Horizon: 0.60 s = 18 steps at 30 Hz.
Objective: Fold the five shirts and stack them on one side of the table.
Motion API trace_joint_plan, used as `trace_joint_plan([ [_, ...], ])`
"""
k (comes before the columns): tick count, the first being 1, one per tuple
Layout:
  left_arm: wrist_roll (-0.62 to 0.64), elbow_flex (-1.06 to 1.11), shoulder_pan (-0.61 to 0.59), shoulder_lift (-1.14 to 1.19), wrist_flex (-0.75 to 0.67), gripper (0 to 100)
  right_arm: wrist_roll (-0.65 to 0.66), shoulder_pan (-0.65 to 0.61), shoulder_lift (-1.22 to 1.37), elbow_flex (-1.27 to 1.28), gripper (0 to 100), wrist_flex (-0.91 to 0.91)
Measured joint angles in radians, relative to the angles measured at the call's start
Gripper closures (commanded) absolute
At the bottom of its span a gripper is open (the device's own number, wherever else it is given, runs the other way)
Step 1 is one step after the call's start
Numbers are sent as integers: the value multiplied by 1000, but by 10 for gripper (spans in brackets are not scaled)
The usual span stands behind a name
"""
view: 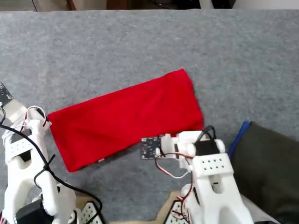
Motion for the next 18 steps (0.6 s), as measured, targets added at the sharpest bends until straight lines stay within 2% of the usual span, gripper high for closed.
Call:
trace_joint_plan([
  [7, 0, 0, 0, 0, 0, 980, -41, -6, 199, -15, 873, -41],
  [10, 0, 0, 0, 0, 0, 980, -49, -6, 272, -58, 843, -41],
  [18, 0, 0, 0, 0, 0, 980, -49, -6, 301, -69, 836, -54],
])
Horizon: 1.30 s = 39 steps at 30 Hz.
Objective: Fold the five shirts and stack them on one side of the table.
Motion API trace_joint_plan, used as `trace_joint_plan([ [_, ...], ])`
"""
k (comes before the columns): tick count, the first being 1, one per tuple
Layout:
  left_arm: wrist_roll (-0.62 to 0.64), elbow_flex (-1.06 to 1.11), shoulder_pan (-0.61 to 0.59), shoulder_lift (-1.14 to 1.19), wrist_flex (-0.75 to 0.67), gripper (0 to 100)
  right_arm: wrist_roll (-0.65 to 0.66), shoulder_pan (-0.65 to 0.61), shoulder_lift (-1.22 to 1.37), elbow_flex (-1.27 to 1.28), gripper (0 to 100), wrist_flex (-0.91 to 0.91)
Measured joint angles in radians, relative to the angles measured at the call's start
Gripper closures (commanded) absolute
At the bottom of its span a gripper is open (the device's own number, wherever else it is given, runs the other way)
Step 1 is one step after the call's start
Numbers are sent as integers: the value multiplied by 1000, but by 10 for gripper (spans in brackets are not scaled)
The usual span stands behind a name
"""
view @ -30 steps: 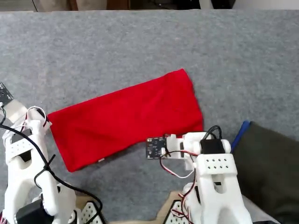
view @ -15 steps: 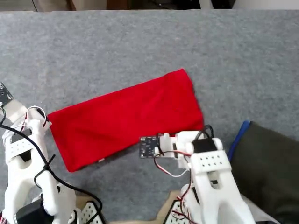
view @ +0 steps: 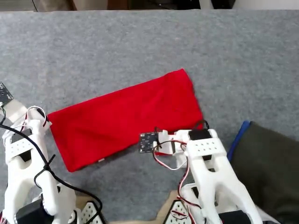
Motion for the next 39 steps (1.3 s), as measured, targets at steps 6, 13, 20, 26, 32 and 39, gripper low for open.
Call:
trace_joint_plan([
  [6, 0, 0, 0, 0, 5, 980, 0, 0, 3, -2, 839, -6],
  [13, -18, 0, 0, 0, 5, 980, 0, 0, 3, 44, 841, -107],
  [20, -18, 0, 0, 0, 5, 980, 6, 0, 3, 52, 907, -147],
  [26, -18, 0, 0, 0, 5, 980, 6, 0, 3, 52, 967, -150],
  [32, -18, 0, 0, 0, 5, 980, 6, 0, 3, 14, 990, -118],
  [39, -18, 0, 0, 0, 5, 980, 6, 0, 57, -256, 992, 86],
])
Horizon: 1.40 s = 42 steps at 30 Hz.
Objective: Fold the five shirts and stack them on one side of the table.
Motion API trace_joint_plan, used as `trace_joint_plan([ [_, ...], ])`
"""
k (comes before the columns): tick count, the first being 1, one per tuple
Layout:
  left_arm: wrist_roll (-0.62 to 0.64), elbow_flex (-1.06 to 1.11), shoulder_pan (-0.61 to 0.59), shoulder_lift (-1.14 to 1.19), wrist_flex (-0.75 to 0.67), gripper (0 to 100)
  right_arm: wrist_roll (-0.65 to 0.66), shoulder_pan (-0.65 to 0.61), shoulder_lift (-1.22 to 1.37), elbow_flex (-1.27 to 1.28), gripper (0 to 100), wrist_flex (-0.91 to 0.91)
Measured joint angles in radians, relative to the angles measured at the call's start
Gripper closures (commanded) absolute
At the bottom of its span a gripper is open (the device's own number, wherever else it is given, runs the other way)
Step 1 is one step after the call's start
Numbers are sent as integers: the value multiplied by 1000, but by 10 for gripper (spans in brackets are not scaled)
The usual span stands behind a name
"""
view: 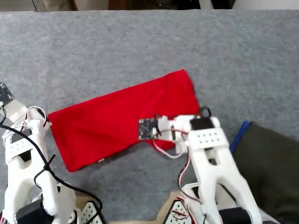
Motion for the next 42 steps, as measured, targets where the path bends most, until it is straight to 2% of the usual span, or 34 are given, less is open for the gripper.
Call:
trace_joint_plan([
  [8, 0, 0, 0, 0, 0, 980, 0, 0, 319, -338, 993, 54],
  [16, 0, 0, 20, 0, 0, 980, 0, -72, 562, -707, 993, 199],
  [30, 0, 0, 20, 0, 0, 980, 68, -124, 721, -898, 991, 215],
  [32, 0, 0, 20, 0, 0, 980, 74, -124, 723, -910, 963, 215],
  [37, 0, 0, 20, 0, 0, 980, 74, -124, 723, -916, 778, 212],
  [42, 0, 0, 20, 0, 0, 980, 31, -123, 723, -916, 773, 153],
])
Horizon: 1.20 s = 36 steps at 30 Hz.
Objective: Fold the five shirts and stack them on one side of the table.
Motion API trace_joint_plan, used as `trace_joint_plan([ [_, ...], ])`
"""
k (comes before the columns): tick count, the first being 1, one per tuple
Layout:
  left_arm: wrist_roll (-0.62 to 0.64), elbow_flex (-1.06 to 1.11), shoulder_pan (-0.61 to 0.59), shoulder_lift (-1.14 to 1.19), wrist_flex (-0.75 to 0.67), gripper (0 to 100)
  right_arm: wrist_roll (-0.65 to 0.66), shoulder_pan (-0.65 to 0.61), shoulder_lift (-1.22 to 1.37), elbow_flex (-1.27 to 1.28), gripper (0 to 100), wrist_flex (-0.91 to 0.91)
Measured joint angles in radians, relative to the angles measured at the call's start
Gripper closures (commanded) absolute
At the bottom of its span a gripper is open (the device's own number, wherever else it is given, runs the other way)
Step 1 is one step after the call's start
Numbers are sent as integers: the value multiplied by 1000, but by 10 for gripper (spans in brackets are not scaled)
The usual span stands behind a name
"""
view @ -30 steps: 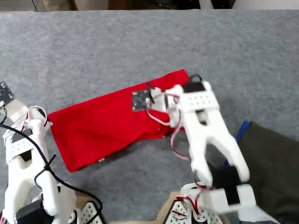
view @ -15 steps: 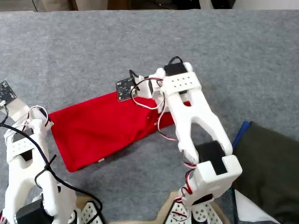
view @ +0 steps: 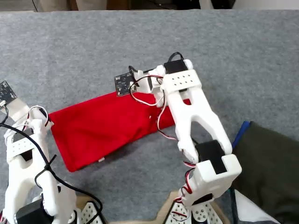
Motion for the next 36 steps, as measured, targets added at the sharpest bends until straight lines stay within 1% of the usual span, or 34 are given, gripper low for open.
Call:
trace_joint_plan([
  [7, 0, 0, 0, 0, 0, 980, -21, 60, -9, 0, 776, -6],
  [8, 0, 0, 0, 0, 0, 980, -21, 71, -18, 0, 789, -6],
  [9, 0, 0, 0, 0, 0, 980, -21, 83, -32, 0, 820, -3],
  [12, 0, 0, 0, 0, 0, 980, -21, 106, -98, 0, 966, 60],
  [13, 0, 0, 0, 0, 0, 980, -21, 106, -117, 2, 998, 83],
  [14, 0, 0, 0, 0, 0, 980, -21, 103, -135, 11, 986, 98],
  [16, 0, 0, 0, 0, 0, 980, -29, 101, -150, 38, 994, 110],
  [18, 0, 0, 0, 0, 0, 980, -69, 80, -152, 74, 993, 114],
  [22, 0, 0, 0, 0, 0, 980, -161, -12, -152, 133, 993, 117],
  [30, 0, 0, 0, 0, 0, 980, -269, -135, -114, 241, 993, -21],
  [36, 0, 0, 0, 0, 0, 980, -313, -140, 17, 219, 993, -109],
])
